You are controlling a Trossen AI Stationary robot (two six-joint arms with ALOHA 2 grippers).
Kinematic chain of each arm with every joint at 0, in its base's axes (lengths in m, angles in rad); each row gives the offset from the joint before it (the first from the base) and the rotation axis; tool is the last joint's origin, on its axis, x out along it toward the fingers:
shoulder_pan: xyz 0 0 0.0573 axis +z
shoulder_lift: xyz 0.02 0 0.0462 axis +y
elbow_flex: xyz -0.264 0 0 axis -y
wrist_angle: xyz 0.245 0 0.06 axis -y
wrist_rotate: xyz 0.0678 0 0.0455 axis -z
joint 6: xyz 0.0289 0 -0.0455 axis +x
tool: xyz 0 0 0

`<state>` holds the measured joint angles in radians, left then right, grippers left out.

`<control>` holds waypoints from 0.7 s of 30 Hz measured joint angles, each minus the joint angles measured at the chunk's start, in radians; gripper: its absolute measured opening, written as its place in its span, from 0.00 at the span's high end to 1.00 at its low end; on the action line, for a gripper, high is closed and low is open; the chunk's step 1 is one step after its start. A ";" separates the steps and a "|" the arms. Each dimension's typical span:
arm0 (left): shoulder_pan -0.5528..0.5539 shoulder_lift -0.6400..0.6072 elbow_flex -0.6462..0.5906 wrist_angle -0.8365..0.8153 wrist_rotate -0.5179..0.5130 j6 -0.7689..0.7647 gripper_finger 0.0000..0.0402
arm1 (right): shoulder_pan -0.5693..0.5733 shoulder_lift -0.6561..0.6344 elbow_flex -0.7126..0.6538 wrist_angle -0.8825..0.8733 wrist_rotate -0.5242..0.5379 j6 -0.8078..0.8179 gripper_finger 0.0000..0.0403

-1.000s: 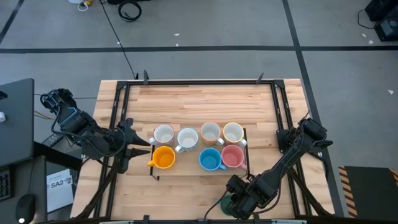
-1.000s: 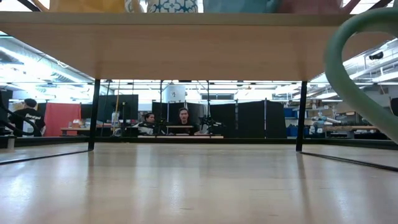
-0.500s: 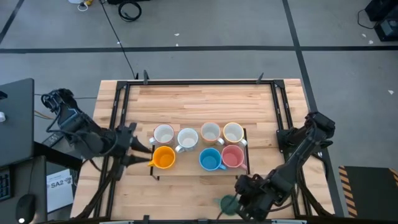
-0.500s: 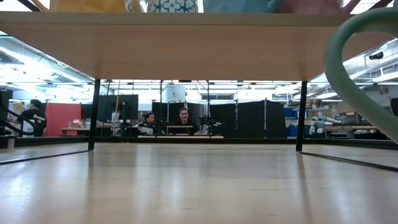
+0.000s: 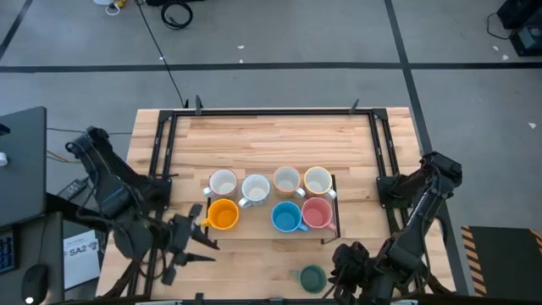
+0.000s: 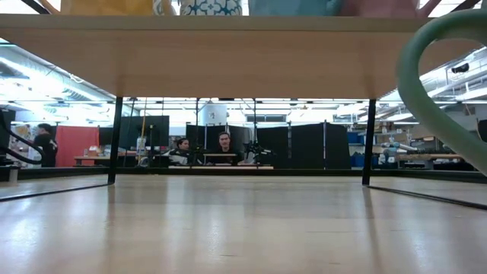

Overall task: Place coffee mugs
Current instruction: Put the green mug on the shelf

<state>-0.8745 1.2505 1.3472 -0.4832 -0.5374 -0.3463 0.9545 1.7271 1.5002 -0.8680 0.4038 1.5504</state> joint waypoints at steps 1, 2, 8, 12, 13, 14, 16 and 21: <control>-0.003 0.013 0.000 -0.001 0.000 0.000 0.69 | 0.004 0.000 0.000 0.002 0.018 -0.002 0.73; -0.006 0.026 0.000 -0.001 0.000 0.000 0.69 | 0.007 0.000 0.000 0.004 0.032 -0.008 0.73; -0.007 0.095 0.000 0.000 0.000 -0.009 0.69 | 0.004 0.000 0.000 0.006 0.024 -0.066 0.73; -0.007 0.122 0.000 0.001 0.000 -0.037 0.69 | -0.006 0.001 0.000 0.007 0.015 -0.141 0.73; -0.007 0.127 0.000 0.001 0.000 -0.041 0.69 | -0.008 0.001 0.000 0.006 0.015 -0.158 0.73; -0.007 0.133 0.000 0.001 0.000 -0.045 0.69 | -0.010 0.001 0.000 0.006 0.015 -0.169 0.73; -0.007 0.141 0.000 0.001 0.000 -0.054 0.69 | -0.012 0.001 0.000 0.007 0.015 -0.175 0.73; -0.007 0.174 0.000 0.040 0.000 -0.062 0.69 | -0.012 0.001 0.000 0.024 0.015 -0.165 0.73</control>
<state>-0.8814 1.4240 1.3472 -0.4433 -0.5373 -0.4080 0.9421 1.7279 1.5002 -0.8443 0.4187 1.3850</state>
